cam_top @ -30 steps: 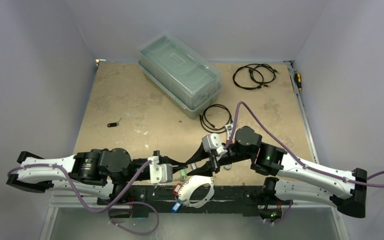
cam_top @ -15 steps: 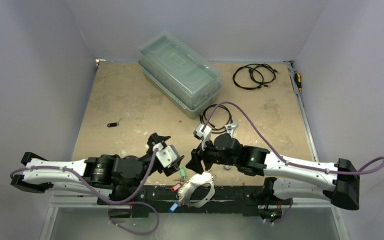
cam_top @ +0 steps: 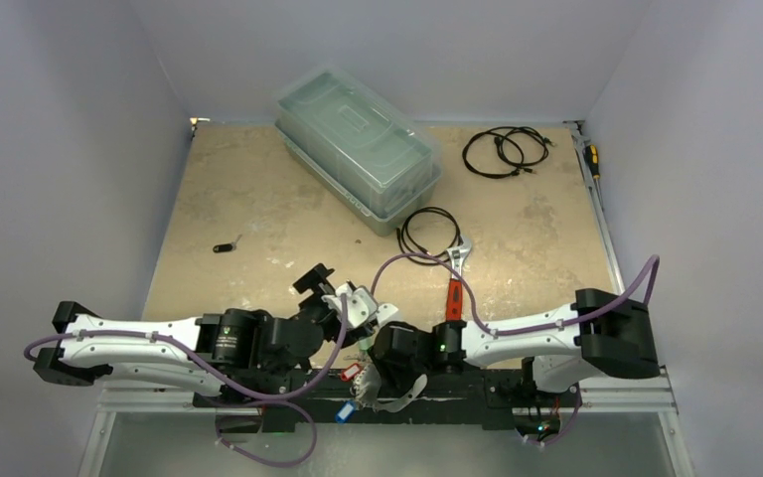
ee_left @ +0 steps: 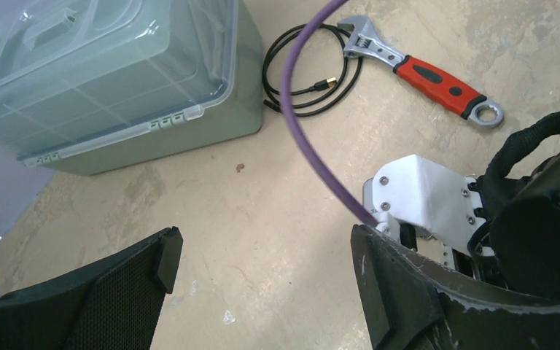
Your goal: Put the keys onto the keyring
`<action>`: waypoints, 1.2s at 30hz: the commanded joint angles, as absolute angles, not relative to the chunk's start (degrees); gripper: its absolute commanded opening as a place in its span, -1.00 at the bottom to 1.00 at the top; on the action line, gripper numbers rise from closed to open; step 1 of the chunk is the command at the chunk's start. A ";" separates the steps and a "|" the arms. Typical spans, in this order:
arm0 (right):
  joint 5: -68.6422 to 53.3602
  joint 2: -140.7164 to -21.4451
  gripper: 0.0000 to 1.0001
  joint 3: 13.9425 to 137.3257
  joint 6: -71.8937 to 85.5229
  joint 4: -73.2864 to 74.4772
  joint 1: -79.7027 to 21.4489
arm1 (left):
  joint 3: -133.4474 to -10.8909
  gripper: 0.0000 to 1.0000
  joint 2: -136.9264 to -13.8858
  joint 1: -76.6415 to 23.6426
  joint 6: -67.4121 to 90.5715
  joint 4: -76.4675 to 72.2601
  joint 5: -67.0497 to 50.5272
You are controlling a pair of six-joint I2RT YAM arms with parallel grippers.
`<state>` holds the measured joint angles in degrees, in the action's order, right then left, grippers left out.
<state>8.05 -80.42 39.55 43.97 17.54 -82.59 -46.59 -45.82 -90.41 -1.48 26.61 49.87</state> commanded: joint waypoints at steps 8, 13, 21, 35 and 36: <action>7.46 -89.32 0.19 41.51 49.62 12.09 -83.61 | -46.30 0.78 -50.97 -89.23 -0.44 25.72 48.96; 12.36 -91.64 0.32 44.34 48.06 10.99 -82.98 | -45.76 0.78 -49.48 -88.86 2.29 25.83 47.67; 16.32 -94.17 0.34 49.84 41.12 8.39 -76.48 | -45.74 0.78 -50.41 -88.79 3.01 26.03 47.59; 16.60 -99.83 0.36 57.76 25.95 5.56 -65.83 | -45.03 0.79 -49.75 -88.51 3.55 25.92 47.85; 15.55 -98.77 0.35 57.05 26.45 6.10 -65.83 | -44.94 0.79 -49.67 -88.51 3.62 25.86 47.85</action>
